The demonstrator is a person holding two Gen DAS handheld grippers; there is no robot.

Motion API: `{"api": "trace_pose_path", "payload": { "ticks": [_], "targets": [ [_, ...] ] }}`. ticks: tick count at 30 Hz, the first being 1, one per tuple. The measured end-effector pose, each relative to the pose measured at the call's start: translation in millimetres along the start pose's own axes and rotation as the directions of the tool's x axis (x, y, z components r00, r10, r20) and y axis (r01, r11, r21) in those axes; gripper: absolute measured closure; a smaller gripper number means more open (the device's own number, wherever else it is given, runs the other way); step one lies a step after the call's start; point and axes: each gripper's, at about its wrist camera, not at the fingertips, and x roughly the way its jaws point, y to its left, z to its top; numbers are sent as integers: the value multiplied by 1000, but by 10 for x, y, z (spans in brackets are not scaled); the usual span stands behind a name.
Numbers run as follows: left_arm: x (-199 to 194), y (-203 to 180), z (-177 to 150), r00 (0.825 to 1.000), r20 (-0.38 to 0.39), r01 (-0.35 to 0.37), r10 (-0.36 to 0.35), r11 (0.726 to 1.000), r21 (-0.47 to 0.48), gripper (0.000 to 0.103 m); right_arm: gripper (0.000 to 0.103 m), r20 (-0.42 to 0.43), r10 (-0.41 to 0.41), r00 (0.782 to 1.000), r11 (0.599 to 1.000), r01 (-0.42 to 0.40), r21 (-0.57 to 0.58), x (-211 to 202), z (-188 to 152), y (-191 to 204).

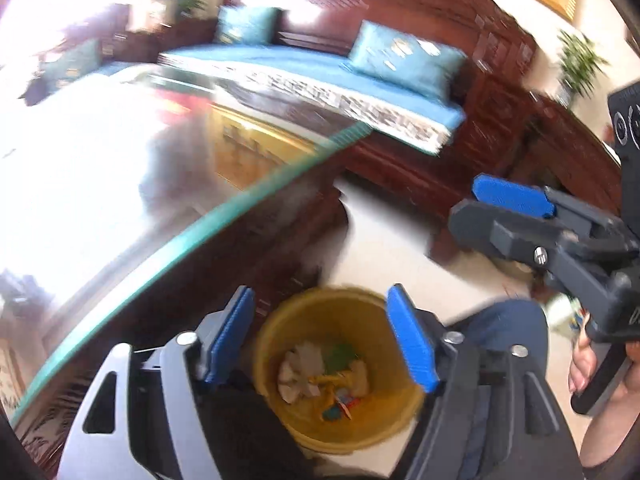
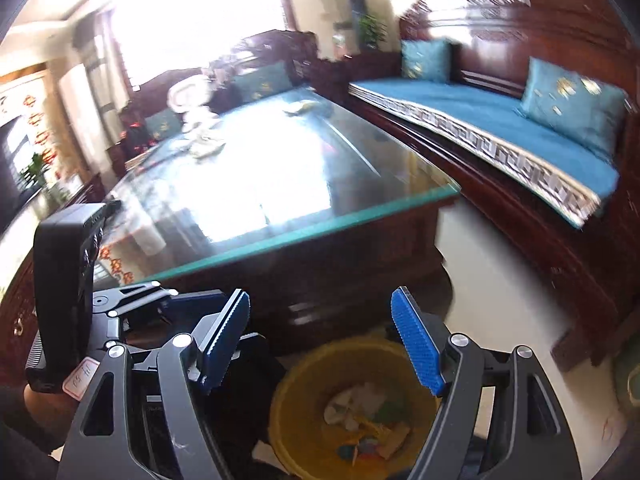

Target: Collect trash

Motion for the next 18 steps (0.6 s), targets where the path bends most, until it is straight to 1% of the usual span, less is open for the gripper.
{"api": "trace_pose_path", "payload": {
  "ticks": [3, 5, 7, 9, 10, 11, 12, 14, 15, 17, 18],
  "targets": [
    [-240, 238, 63, 994, 64, -89, 92, 995, -53, 32, 29, 21, 51, 998, 997, -50, -56, 104, 196, 237],
    [-366, 396, 89, 984, 94, -145, 154, 985, -93, 23, 28, 34, 80, 996, 993, -77, -87, 186, 334, 381],
    [-496, 581, 105, 970, 115, -200, 215, 971, -135, 23, 28, 38, 110, 993, 988, -105, -114, 273, 460, 530],
    [-597, 776, 128, 955, 118, -249, 271, 953, -171, 22, 26, 35, 143, 989, 980, -136, -147, 406, 596, 706],
    [-651, 885, 141, 946, 119, -276, 302, 941, -196, 19, 24, 32, 155, 987, 976, -148, -160, 485, 659, 788],
    [-706, 979, 139, 939, 119, -294, 323, 932, -214, 13, 24, 27, 166, 986, 973, -159, -169, 545, 707, 870],
    [-758, 1097, 158, 925, 119, -326, 361, 915, -239, 11, 24, 20, 187, 982, 968, -180, -176, 635, 775, 961],
    [-825, 1259, 193, 903, 114, -376, 415, 889, -261, 11, 24, 8, 231, 973, 957, -225, -183, 806, 902, 1118],
    [-861, 1356, 214, 887, 109, -406, 448, 872, -273, 11, 24, 4, 244, 970, 953, -239, -187, 863, 949, 1190],
    [-914, 1510, 253, 859, 102, -457, 502, 841, -290, 4, 22, -7, 265, 964, 944, -261, -201, 1019, 1056, 1340],
    [-939, 1595, 267, 845, 100, -478, 526, 825, -301, 4, 21, -13, 274, 962, 940, -270, -206, 1080, 1085, 1402]
  ]
}}
